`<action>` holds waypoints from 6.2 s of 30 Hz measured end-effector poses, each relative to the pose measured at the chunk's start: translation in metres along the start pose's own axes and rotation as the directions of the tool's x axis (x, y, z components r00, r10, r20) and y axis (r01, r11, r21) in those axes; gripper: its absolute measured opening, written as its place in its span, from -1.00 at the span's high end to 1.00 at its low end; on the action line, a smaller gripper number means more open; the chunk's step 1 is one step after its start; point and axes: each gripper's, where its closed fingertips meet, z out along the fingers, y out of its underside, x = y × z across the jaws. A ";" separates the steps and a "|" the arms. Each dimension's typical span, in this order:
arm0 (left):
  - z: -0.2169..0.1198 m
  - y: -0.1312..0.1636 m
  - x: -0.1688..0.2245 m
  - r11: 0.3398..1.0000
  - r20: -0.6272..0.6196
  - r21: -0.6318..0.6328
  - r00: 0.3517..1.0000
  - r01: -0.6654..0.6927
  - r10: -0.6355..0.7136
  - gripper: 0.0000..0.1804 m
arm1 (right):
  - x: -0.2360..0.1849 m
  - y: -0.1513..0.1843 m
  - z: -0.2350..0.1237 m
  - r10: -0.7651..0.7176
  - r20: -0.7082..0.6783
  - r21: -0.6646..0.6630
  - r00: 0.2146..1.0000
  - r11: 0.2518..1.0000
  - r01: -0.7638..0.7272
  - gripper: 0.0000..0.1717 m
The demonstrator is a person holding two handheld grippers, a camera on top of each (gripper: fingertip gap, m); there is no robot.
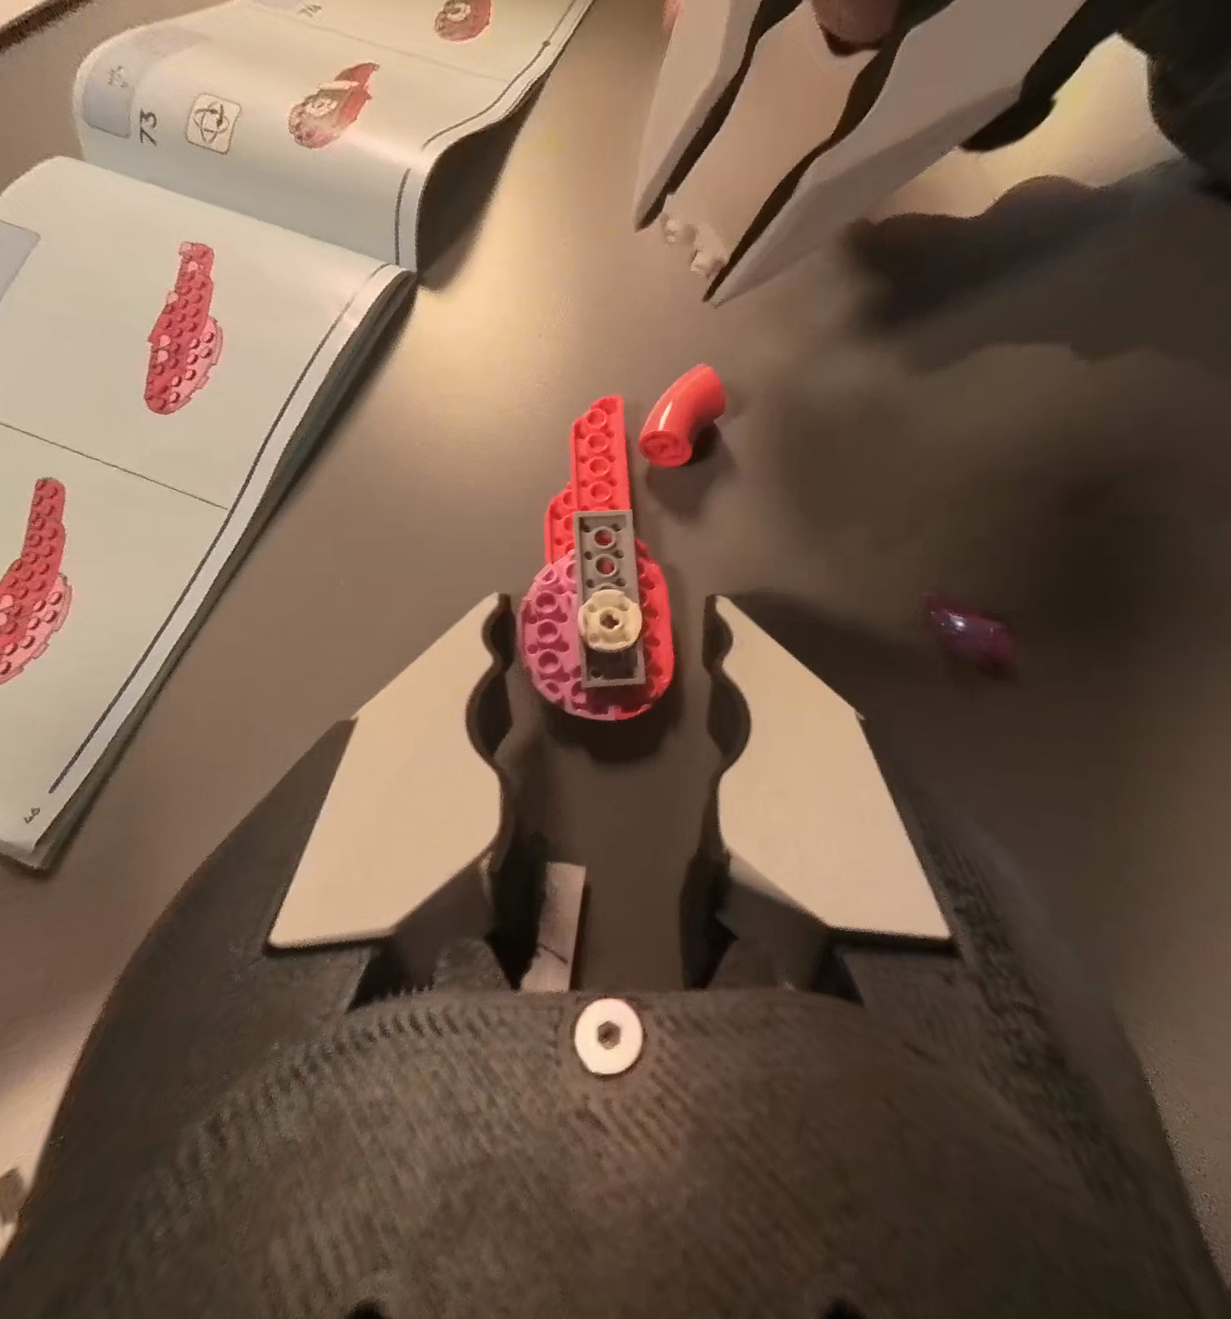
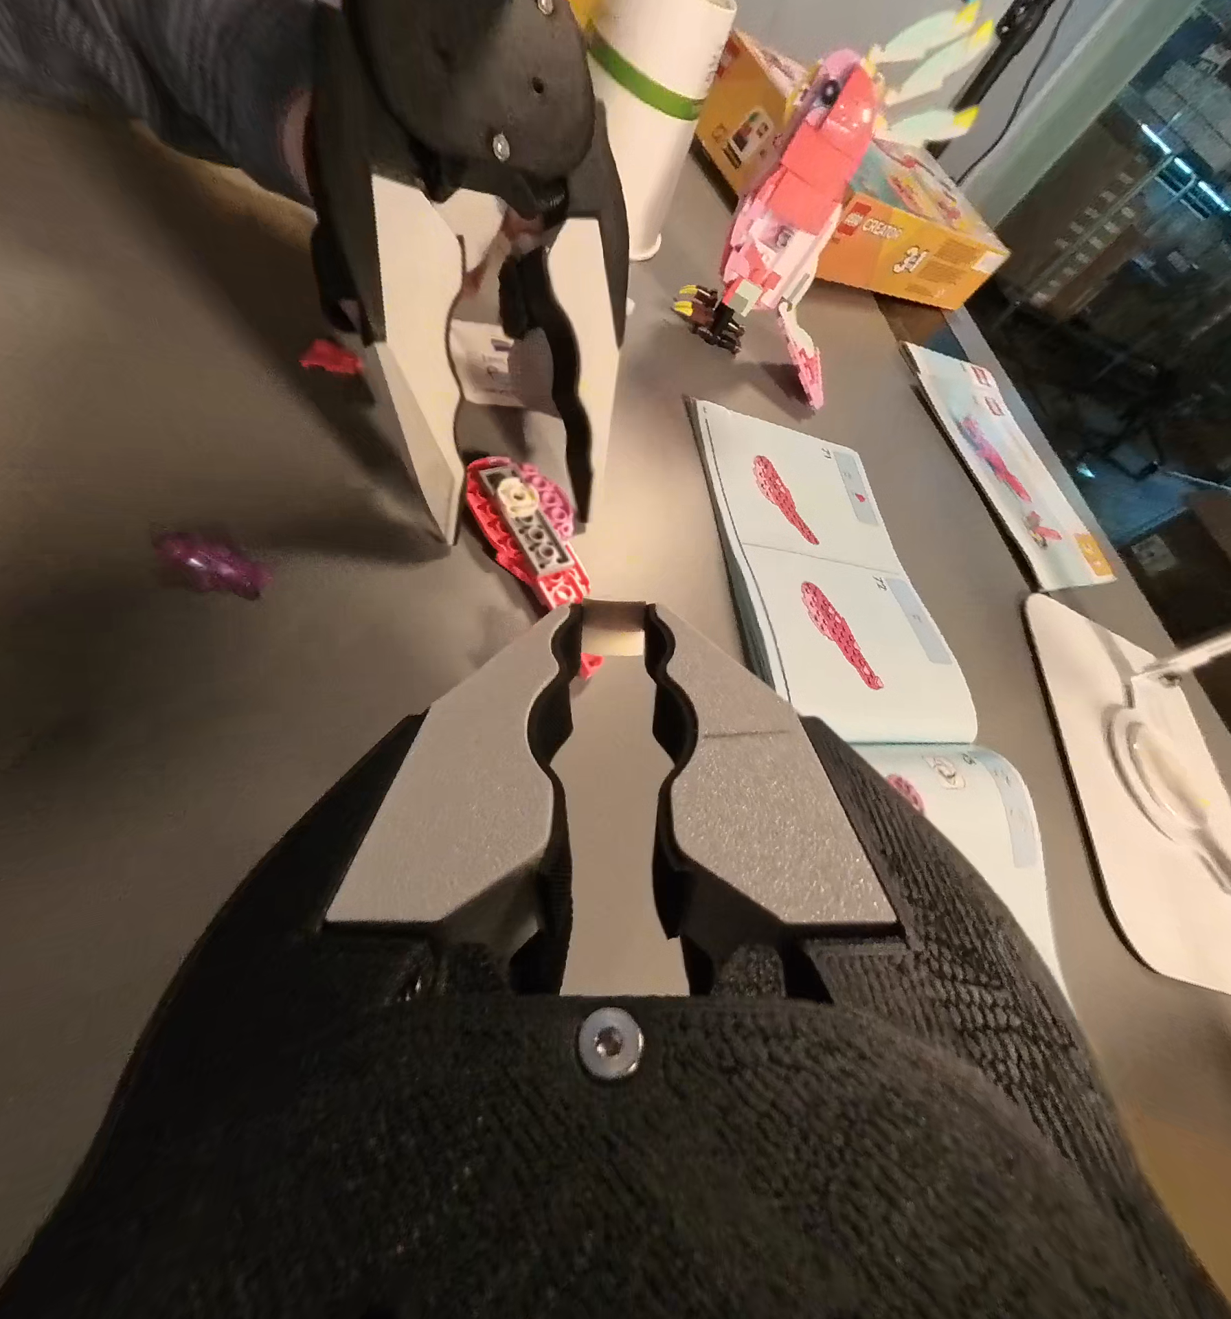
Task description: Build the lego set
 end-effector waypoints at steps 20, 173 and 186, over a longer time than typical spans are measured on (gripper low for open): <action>-0.017 0.014 0.038 0.980 -0.272 0.031 0.942 -0.198 0.198 0.54 | -0.071 -0.011 0.029 -0.700 0.541 0.030 0.466 0.570 0.821 0.83; -0.036 -0.002 -0.004 0.960 -0.271 0.093 0.935 0.265 -0.231 0.55 | -0.015 -0.013 0.078 -0.627 -0.271 -0.352 0.731 0.771 0.531 0.85; -0.037 -0.004 -0.015 0.960 -0.205 0.126 0.953 0.251 -0.222 0.54 | 0.017 -0.053 0.010 -0.466 -0.579 -0.073 0.669 0.847 0.526 0.40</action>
